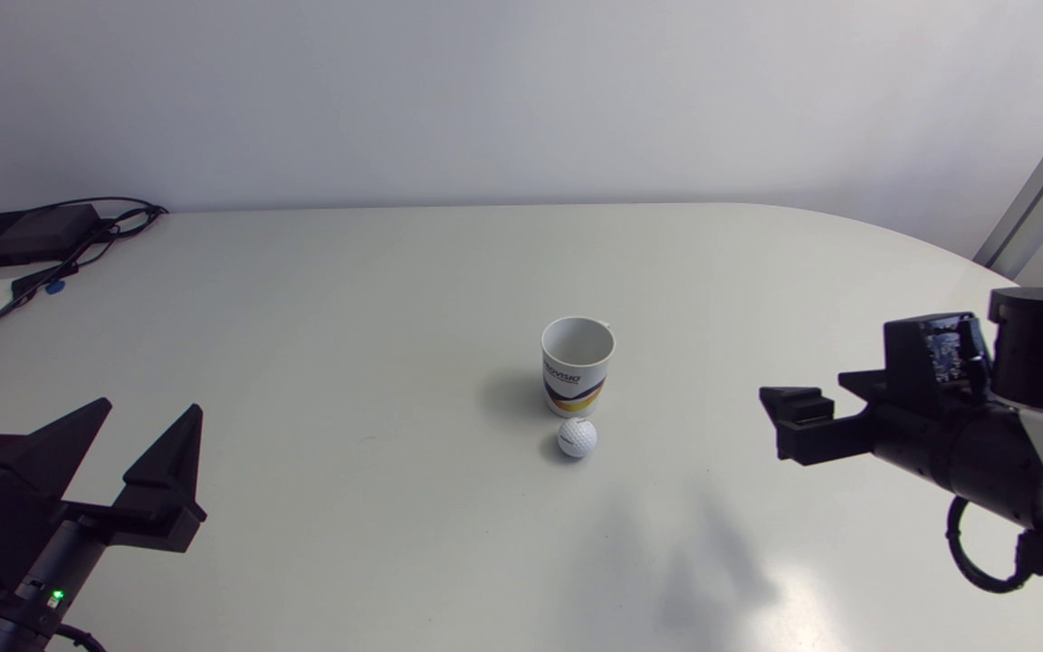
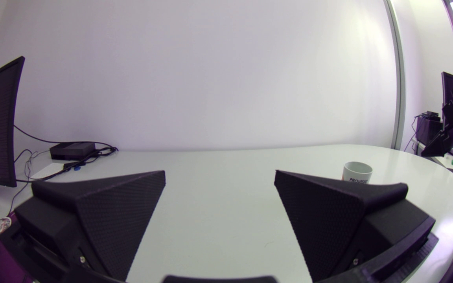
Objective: Pick up the white golf ball from the table and place it into the cup.
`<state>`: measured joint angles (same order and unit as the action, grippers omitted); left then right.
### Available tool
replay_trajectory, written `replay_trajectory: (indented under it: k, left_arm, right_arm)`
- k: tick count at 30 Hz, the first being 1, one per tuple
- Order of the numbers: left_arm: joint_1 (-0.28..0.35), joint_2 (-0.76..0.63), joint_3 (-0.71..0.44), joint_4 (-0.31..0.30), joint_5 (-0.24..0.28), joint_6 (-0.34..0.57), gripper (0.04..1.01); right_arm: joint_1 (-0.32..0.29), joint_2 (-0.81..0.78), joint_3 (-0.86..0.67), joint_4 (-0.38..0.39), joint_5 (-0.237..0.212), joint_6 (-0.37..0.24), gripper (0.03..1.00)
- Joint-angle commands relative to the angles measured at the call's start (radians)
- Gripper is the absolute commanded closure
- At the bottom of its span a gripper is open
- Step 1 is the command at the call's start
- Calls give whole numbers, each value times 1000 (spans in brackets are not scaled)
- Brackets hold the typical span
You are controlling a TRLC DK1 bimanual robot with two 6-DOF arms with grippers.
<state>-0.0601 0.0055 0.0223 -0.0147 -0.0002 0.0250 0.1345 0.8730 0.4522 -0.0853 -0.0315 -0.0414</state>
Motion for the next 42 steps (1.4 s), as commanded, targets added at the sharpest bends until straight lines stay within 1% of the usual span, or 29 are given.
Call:
replay_trajectory:
  k: [1, 3, 5, 7, 8, 9, 12, 16, 17, 19, 20, 23, 26, 27, 29, 30, 31, 33, 37, 40, 41, 42]
  left_arm:
    - [6, -18, -21, 7, 0, -5, 51]
    - [6, -18, -21, 7, 0, -5, 51]
    - [6, -18, -21, 7, 0, -5, 51]
    - [6, -16, -21, 7, 0, -5, 51]
    - [6, -18, -21, 7, 0, -5, 51]
    - [6, -18, -21, 7, 0, -5, 51]
    - [6, -18, -21, 7, 0, -5, 51]
    - [6, -16, -21, 7, 0, -5, 51]
    - [6, -18, -21, 7, 0, -5, 51]
    - [6, -18, -21, 7, 0, -7, 51]
    - [6, -18, -21, 7, 0, -5, 51]
    - [5, -18, -21, 5, 0, -5, 51]
    - [5, -16, -21, 5, 0, -7, 51]
    - [5, -18, -21, 5, 0, -5, 51]
    - [5, -18, -21, 5, 0, -7, 51]
    - [5, -18, -21, 5, 0, -5, 51]
    - [5, -16, -21, 5, 0, -7, 51]
    - [3, -18, -21, 5, 0, -7, 51]
    - [3, -16, -21, 5, 0, -7, 51]
    - [3, -18, -21, 5, 0, -5, 51]
    - [3, -16, -21, 5, 0, -5, 51]
    - [3, -18, -21, 5, 0, -7, 51]
  right_arm:
    - [13, 80, 42, -2, -24, 18, 61]
    - [13, 141, 60, -16, -54, 18, 61]
    - [13, 178, 66, -18, -76, 25, 61]
    - [11, 207, 77, -34, -87, 71, 61]
    - [13, 219, 85, -42, -111, 77, 61]
    - [13, 227, 88, -45, -122, 86, 61]
    - [25, 241, 94, -51, -123, 113, 61]
    - [68, 264, 98, -57, -128, 123, 61]
    - [79, 271, 100, -57, -136, 126, 61]
    - [89, 279, 105, -62, -174, 135, 61]
    - [96, 281, 106, -62, -183, 144, 61]
    - [122, 291, 114, -67, -185, 156, 61]
    - [154, 300, 121, -85, -186, 181, 61]
    - [163, 304, 125, -96, -206, 179, 61]
    - [163, 302, 123, -96, -291, 179, 61]
    - [154, 304, 121, -88, -338, 175, 61]
    - [148, 308, 125, -82, -363, 167, 61]
    - [149, 339, 148, -77, -350, 167, 61]
    - [172, 446, 204, -82, -312, 175, 61]
    - [200, 520, 252, -111, -303, 166, 61]
    - [214, 535, 267, -119, -295, 161, 61]
    - [232, 547, 286, -137, -275, 156, 61]
